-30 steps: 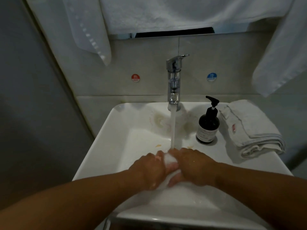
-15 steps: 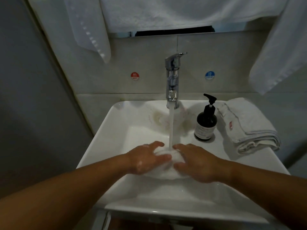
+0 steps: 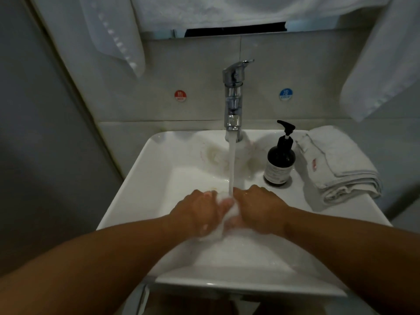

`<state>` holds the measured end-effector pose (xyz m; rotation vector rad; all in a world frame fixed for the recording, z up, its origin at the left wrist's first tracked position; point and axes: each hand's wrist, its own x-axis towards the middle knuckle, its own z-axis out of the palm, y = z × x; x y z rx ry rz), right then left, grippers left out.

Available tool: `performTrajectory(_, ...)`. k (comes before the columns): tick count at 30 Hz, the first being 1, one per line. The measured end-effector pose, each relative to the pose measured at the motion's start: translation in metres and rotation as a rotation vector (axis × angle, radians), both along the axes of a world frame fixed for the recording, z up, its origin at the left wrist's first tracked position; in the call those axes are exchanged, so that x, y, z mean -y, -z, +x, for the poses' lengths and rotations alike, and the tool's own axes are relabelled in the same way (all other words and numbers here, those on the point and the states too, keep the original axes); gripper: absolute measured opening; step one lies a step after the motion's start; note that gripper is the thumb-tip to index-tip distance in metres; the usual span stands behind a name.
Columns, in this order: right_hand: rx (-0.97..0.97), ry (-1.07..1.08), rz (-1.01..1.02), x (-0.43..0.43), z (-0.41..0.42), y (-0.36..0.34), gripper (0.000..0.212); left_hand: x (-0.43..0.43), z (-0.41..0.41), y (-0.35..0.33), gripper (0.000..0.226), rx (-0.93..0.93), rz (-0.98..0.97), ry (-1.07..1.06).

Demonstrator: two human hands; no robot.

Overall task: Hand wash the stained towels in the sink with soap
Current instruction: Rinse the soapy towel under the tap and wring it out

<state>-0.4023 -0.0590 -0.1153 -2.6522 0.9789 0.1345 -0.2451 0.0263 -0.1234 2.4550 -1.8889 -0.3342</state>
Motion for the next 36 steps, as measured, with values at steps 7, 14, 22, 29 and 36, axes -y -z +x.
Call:
performTrajectory(7, 0.056, 0.150, 0.458, 0.000, -0.012, -0.021, 0.084, -0.001, 0.009, -0.023, 0.081, -0.232, 0.159, -0.027)
performTrajectory(14, -0.051, -0.102, 0.098, -0.014, -0.028, -0.013, 0.110, -0.022, -0.005, -0.015, 0.078, -0.313, 0.128, 0.145)
performTrajectory(22, -0.094, -0.045, -0.034, -0.001, -0.008, 0.003, 0.102, 0.003, -0.009, -0.009, 0.045, -0.071, 0.064, 0.087)
performTrajectory(29, 0.050, -0.046, 0.021, 0.005, -0.011, -0.004, 0.066, 0.012, -0.004, -0.019, 0.088, -0.038, 0.160, 0.161)
performTrajectory(36, -0.038, 0.031, 0.113, -0.005, -0.024, -0.015, 0.094, 0.001, 0.000, -0.031, 0.077, -0.201, 0.185, 0.109)
